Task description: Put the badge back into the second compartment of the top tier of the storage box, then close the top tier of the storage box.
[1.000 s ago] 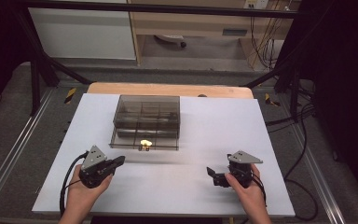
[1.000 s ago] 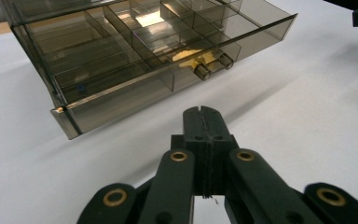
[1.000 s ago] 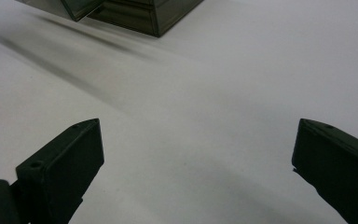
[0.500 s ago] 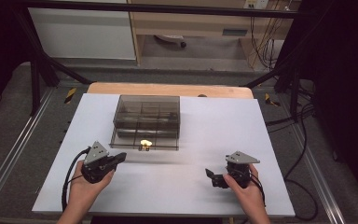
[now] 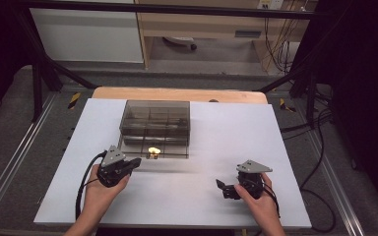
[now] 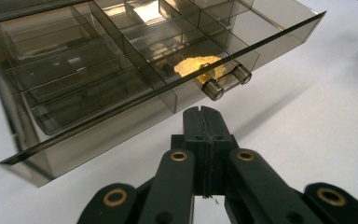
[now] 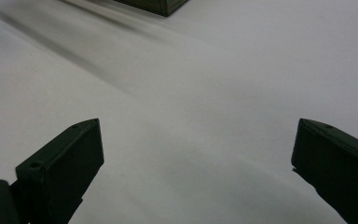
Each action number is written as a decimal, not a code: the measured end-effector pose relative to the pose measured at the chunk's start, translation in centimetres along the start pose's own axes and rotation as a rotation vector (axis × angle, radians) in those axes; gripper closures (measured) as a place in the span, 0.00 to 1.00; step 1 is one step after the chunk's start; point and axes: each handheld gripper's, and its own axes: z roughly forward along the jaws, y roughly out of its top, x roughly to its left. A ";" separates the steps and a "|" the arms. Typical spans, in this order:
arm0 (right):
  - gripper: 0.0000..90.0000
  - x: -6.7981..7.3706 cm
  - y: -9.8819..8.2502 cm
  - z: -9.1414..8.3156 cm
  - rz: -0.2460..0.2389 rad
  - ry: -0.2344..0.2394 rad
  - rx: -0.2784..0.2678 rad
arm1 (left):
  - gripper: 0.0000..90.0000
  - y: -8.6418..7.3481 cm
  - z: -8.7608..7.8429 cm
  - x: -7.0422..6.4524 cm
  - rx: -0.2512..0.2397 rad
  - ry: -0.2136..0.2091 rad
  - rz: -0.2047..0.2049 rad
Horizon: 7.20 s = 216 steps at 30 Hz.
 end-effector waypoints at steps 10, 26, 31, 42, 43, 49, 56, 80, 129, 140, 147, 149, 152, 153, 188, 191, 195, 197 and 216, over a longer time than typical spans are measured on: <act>0.03 0.1 0.0 -0.1 -0.011 -0.008 -0.004 | 1.00 0.3 0.6 0.0 0.004 0.016 0.010; 0.03 0.2 0.1 -0.1 -0.034 -0.017 0.000 | 1.00 0.6 1.1 0.0 -0.002 0.031 0.020; 0.03 0.3 0.1 -0.1 -0.034 -0.022 0.002 | 1.00 0.6 1.2 -0.1 0.001 0.026 0.022; 0.03 0.3 0.1 -0.1 -0.034 -0.022 0.004 | 1.00 0.9 1.6 -0.4 0.007 0.024 0.028; 0.03 0.3 0.1 -0.1 -0.033 -0.021 0.003 | 1.00 0.9 1.6 -0.4 0.006 0.025 0.028; 0.03 0.4 0.1 -0.1 -0.047 -0.012 -0.004 | 1.00 1.0 1.6 -0.4 0.010 0.026 0.033; 0.03 0.4 0.1 -0.1 -0.046 -0.021 -0.002 | 1.00 1.2 1.7 -0.4 0.008 0.024 0.030; 0.03 0.4 0.1 0.1 -0.048 -0.018 0.005 | 1.00 1.4 1.7 -0.2 0.008 0.019 0.025; 0.03 0.4 0.1 0.2 -0.048 -0.017 0.007 | 1.00 1.6 1.6 0.1 0.004 0.022 0.018; 0.03 0.3 0.1 0.2 -0.048 -0.018 0.008 | 1.00 1.7 1.7 0.1 0.003 0.023 0.018; 0.03 0.4 0.1 0.2 -0.045 -0.017 0.010 | 1.00 1.7 1.7 0.1 0.007 0.022 0.018; 0.03 0.4 0.1 0.1 -0.045 -0.018 0.007 | 1.00 1.7 1.8 0.1 0.006 0.022 0.018; 0.03 0.3 0.1 0.1 -0.049 -0.022 0.004 | 1.00 1.6 1.8 0.2 -0.005 0.024 0.010; 0.04 0.3 0.1 0.1 -0.053 -0.024 0.002 | 1.00 1.6 1.8 0.2 -0.007 0.024 0.008; 0.03 0.3 0.2 0.0 -0.054 -0.020 -0.003 | 1.00 2.3 2.6 0.2 0.005 0.028 0.012; 0.03 0.3 0.2 0.0 -0.055 -0.021 -0.001 | 1.00 2.2 2.7 0.3 0.003 0.030 0.007; 0.03 0.4 0.2 0.0 -0.059 -0.019 0.000 | 1.00 2.3 2.7 0.3 0.006 0.022 0.003; 0.03 0.4 0.1 0.0 -0.057 -0.019 0.000 | 1.00 2.4 2.7 0.4 0.005 0.031 0.008; 0.03 0.4 0.1 0.0 -0.057 -0.016 0.002 | 1.00 2.7 2.8 0.7 0.007 0.043 0.013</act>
